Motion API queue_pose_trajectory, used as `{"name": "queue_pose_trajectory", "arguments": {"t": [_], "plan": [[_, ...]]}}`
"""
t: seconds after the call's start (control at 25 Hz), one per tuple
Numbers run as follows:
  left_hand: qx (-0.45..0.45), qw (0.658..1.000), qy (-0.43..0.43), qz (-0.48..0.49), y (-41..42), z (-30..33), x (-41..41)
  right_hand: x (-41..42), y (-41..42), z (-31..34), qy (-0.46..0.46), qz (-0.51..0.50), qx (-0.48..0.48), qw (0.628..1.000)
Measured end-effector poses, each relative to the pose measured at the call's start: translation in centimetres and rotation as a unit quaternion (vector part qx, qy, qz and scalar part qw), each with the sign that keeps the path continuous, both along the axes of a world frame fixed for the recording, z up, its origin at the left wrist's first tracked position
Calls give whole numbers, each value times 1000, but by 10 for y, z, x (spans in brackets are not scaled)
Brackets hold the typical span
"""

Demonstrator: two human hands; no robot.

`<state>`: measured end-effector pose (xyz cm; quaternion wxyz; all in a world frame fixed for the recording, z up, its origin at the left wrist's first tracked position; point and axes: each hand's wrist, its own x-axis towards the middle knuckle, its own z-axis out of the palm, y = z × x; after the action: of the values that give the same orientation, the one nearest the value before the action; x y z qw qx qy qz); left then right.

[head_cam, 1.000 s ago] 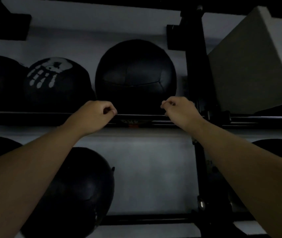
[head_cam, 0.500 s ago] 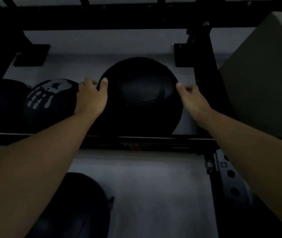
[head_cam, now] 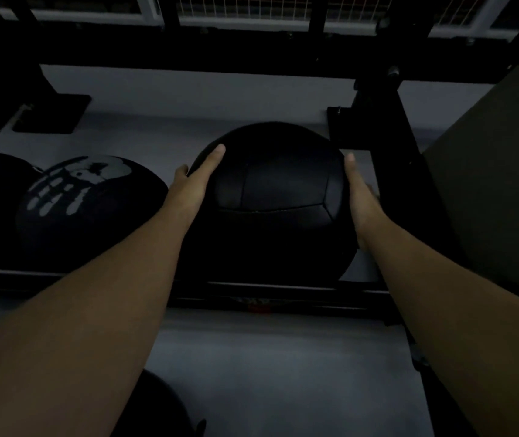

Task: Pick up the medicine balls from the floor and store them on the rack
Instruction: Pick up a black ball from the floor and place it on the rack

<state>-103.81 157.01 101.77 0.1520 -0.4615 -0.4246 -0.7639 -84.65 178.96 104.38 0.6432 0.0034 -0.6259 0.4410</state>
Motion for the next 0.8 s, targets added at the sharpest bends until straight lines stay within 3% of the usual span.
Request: {"name": "queue_pose_trajectory", "arguments": {"t": [0.24,0.44,0.6,0.8], "plan": [[36,999,-10,19,2,-16,3,6,-20,-15,14,16,0,1000],[52,994,-2,-93,-15,-25,8,30,-29,-27,-14,60,-1,998],[44,980,-45,-189,-26,-17,-5,55,-74,-41,12,22,15,1000],[35,981,-52,-184,-57,-24,20,81,-106,-48,32,12,11,999]]}}
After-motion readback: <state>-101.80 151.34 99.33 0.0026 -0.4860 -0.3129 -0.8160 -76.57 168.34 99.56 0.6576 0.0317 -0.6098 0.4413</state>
